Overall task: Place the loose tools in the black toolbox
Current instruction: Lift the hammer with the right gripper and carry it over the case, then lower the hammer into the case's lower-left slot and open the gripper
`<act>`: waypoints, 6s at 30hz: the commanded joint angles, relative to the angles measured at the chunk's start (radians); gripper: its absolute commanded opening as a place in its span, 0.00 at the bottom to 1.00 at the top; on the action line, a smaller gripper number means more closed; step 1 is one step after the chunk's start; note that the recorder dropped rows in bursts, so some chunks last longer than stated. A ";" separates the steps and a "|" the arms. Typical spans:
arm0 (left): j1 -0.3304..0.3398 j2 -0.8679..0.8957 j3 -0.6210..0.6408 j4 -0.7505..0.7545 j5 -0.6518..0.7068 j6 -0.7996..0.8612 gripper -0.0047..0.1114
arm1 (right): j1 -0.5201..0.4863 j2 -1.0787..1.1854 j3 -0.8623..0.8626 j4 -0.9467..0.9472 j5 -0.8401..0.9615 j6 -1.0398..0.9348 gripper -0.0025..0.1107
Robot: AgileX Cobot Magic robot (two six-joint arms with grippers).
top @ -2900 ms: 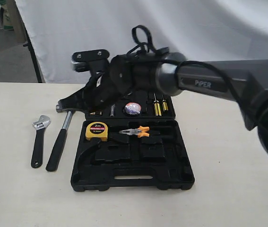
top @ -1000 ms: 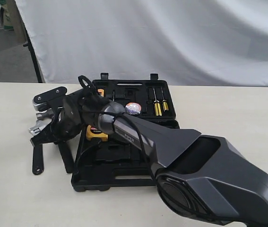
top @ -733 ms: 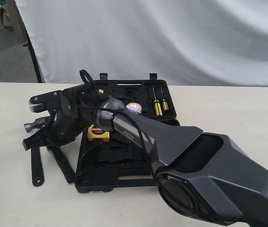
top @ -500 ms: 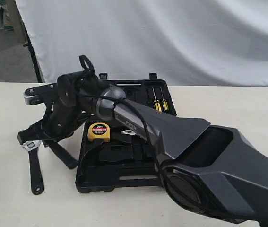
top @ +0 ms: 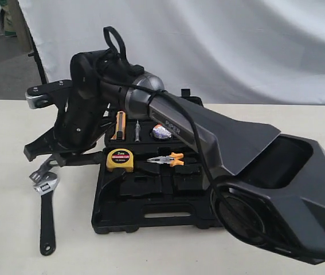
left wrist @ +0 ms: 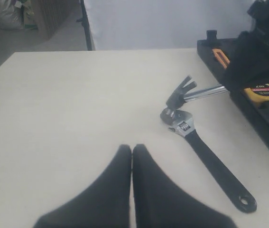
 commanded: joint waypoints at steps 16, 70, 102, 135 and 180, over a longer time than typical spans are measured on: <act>0.025 -0.003 -0.003 0.004 -0.007 -0.005 0.05 | -0.082 0.068 0.072 -0.049 0.079 0.004 0.02; 0.025 -0.003 -0.003 0.004 -0.007 -0.005 0.05 | -0.009 0.222 -0.106 -0.556 -0.173 0.245 0.48; 0.025 -0.003 -0.003 0.004 -0.007 -0.005 0.05 | 0.004 -0.113 -0.003 -0.258 0.079 -0.058 0.02; 0.025 -0.003 -0.003 0.004 -0.007 -0.005 0.05 | -0.013 -0.527 1.173 -0.191 -0.696 -0.752 0.02; 0.025 -0.003 -0.003 0.004 -0.007 -0.005 0.05 | -0.141 -0.445 1.156 -0.139 -0.665 -0.620 0.03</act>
